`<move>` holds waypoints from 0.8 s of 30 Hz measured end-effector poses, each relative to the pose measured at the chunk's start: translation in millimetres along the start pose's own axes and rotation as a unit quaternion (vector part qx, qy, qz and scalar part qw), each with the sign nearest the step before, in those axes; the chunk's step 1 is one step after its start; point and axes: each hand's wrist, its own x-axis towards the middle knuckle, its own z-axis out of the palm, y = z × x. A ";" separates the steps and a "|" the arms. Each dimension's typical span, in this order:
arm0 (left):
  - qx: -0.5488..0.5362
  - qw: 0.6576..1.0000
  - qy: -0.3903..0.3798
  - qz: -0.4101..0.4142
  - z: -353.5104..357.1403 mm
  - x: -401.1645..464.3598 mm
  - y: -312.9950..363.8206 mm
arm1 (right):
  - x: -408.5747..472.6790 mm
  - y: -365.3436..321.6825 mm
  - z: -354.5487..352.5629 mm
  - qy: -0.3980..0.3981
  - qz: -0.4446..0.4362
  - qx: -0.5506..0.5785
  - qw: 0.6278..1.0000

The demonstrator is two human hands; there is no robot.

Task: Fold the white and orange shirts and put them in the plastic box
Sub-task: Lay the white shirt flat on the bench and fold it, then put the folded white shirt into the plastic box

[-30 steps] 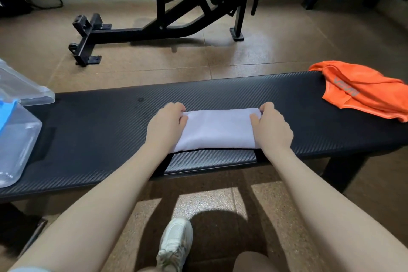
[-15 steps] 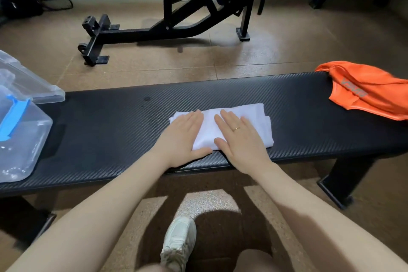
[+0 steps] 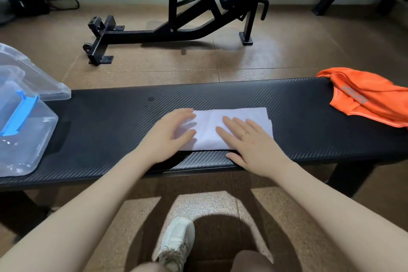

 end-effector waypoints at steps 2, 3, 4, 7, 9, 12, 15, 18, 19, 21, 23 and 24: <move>0.017 1.000 0.007 -0.017 -1.1 -2.9 1.5 | 6.9 -1.0 4.0 0.013 -0.035 0.018 0.999; 0.036 0.999 -0.016 -0.021 0.5 -2.3 -1.0 | 11.2 1.2 4.2 0.006 -0.045 0.026 0.999; 0.072 0.996 -0.056 -0.011 3.1 -0.7 -4.0 | 15.2 3.4 3.2 -0.005 -0.051 0.029 0.998; 0.170 0.975 -0.136 0.044 11.4 7.1 -16.7 | 25.7 13.0 -1.4 -0.005 -0.064 0.010 0.998; 0.159 0.978 -0.129 0.044 10.8 15.5 -22.4 | 33.5 22.4 -9.2 -0.006 -0.066 0.026 0.997; 0.091 0.989 -0.114 -0.011 2.7 25.7 -24.0 | 41.0 29.6 -21.8 -0.074 0.002 0.085 0.994; -0.012 0.993 -0.099 -0.064 -17.3 36.2 -12.3 | 47.4 35.6 -42.4 -0.103 0.070 0.220 0.968; -0.092 0.980 -0.093 -0.149 -56.5 47.8 18.2 | 52.3 39.0 -83.6 -0.176 0.093 0.357 0.913; -0.115 0.975 -0.087 -0.168 -73.7 51.3 30.0 | 54.0 38.3 -102.1 -0.209 0.101 0.381 0.895; -0.195 0.951 -0.097 -0.218 -111.4 55.4 49.1 | 57.9 34.5 -143.5 -0.266 0.122 0.441 0.849; -0.271 0.908 -0.117 -0.297 -153.9 54.4 64.3 | 65.6 29.3 -189.5 -0.327 0.156 0.495 0.790; -0.289 0.891 -0.120 -0.330 -174.5 52.0 69.6 | 70.3 27.6 -213.5 -0.354 0.168 0.509 0.767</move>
